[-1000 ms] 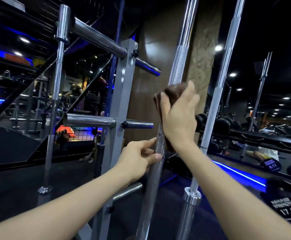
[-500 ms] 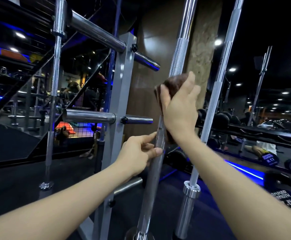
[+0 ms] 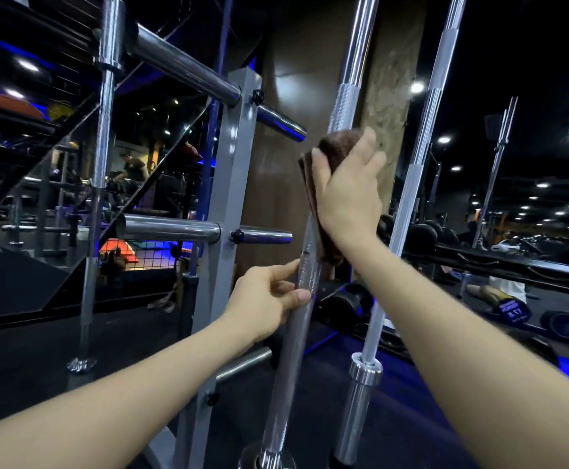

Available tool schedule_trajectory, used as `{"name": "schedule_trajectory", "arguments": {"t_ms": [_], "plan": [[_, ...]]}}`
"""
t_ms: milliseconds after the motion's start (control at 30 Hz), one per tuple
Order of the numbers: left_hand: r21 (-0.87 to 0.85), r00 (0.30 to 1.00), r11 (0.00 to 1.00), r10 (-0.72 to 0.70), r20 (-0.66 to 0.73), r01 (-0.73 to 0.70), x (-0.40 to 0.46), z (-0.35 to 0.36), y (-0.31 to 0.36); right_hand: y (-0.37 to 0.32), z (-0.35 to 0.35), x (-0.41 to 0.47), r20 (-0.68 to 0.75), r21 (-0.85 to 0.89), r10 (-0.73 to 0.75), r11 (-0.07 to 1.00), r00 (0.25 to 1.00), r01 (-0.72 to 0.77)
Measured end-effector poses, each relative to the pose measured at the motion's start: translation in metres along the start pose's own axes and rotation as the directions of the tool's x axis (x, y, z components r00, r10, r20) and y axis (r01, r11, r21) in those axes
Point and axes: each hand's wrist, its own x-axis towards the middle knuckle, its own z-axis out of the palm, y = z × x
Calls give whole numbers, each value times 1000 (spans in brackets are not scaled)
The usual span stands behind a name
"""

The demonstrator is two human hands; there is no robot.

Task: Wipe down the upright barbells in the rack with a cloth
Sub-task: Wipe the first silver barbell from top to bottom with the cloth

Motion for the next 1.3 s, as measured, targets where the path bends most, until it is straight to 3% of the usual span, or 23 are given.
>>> {"name": "schedule_trajectory", "arguments": {"t_ms": [167, 267, 467, 567, 733, 833, 967, 1067, 1200, 1300], "plan": [[37, 1000, 999, 6, 1, -6, 0, 0, -1, 31, 7, -79, 129, -21, -16, 1000, 992, 18], [37, 1000, 999, 0, -11, 1, -1, 1, 2, 26, 2, -62, 129, -48, -41, 998, 991, 48], [8, 1000, 1000, -15, -8, 15, 1, 1, -1, -2, -4, 17, 36, 54, 20, 998, 999, -22], [8, 1000, 1000, -7, -15, 7, 3, 0, -3, 14, 4, -29, 30, 26, -8, 1000, 1000, 7], [51, 999, 999, -10, -36, 12, 2, -1, -2, 37, 4, -83, 179, -49, -38, 998, 983, 48], [22, 999, 999, -35, -27, 35, 2, 1, -1, 26, 1, -56, 129, -45, -66, 996, 989, 72], [-11, 999, 1000, -18, -51, 17, 4, 2, -4, 6, -1, -4, 42, 15, 0, 1000, 999, -1], [-26, 999, 1000, -10, -34, 9, 4, 2, -5, 15, 6, -25, 44, 16, 1, 1000, 999, -1], [75, 999, 997, 35, -21, -33, 2, -1, -3, 36, 9, -87, 175, -16, -12, 1000, 985, 15], [102, 999, 995, 3, -40, 1, -1, -3, 1, 37, 0, -84, 243, -53, -43, 997, 969, 57]]}}
